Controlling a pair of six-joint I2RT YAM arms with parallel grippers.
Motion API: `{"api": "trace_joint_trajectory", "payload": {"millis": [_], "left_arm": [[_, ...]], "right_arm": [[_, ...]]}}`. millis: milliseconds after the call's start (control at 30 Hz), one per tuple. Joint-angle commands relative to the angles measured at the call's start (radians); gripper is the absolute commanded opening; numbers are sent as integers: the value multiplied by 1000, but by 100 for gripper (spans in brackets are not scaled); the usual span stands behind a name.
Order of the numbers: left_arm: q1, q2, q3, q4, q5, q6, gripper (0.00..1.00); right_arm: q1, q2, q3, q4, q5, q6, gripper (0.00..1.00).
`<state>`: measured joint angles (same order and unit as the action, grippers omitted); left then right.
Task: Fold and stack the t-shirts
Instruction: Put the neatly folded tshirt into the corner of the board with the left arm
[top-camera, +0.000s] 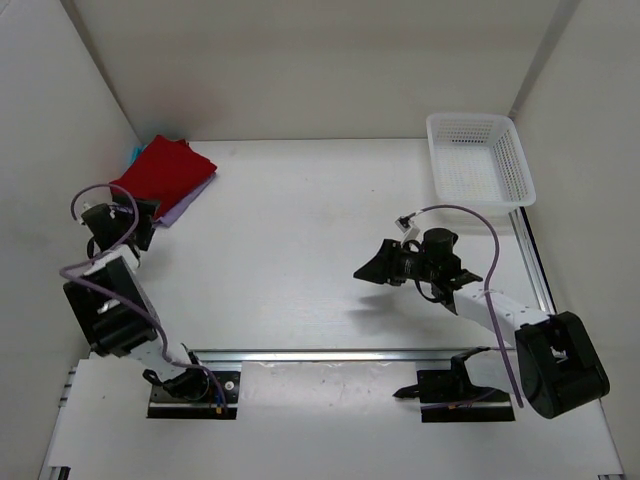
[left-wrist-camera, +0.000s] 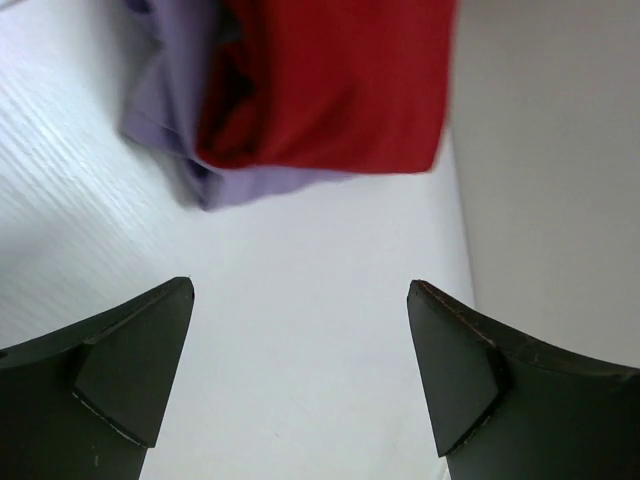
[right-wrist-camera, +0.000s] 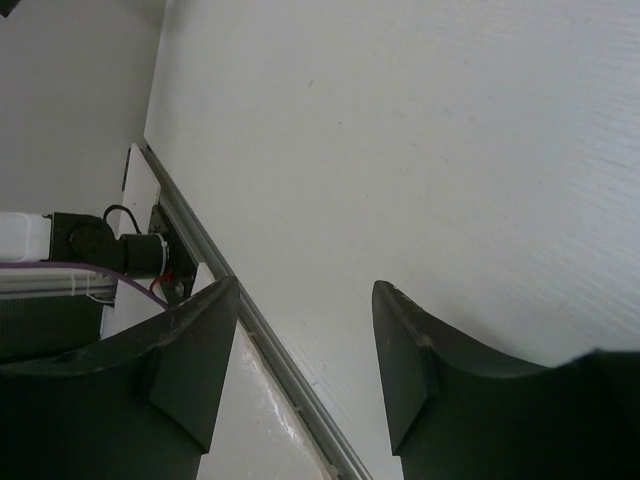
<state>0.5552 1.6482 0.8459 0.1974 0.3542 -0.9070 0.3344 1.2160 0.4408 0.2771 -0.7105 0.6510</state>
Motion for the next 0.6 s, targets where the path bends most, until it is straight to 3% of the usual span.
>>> {"api": "trace_joint_trajectory", "payload": {"millis": [0,133,167,267,333,567], "left_arm": [[-49,-183,-100,33,-58,22,99],[-274,-297,-168,-62,-129,150,99],[-381,-324,-183,-85,-150,187,98],[-639,-357,-206,-130,-189,252,99],[-745,-379,-232,-144,-192,270,99],[-1017,-513,-367,-138,-173,263,99]], "right_arm": [[29,-58,-13,28,29,-31,54],[48,-110,-43,-21,135,-51,64],[60,-116,-39,-47,167,-54,99],[83,-116,-54,-72,209,-86,99],[94,-125,-76,-67,221,-88,99],[107,-134,-143,-26,266,-99,99]]}}
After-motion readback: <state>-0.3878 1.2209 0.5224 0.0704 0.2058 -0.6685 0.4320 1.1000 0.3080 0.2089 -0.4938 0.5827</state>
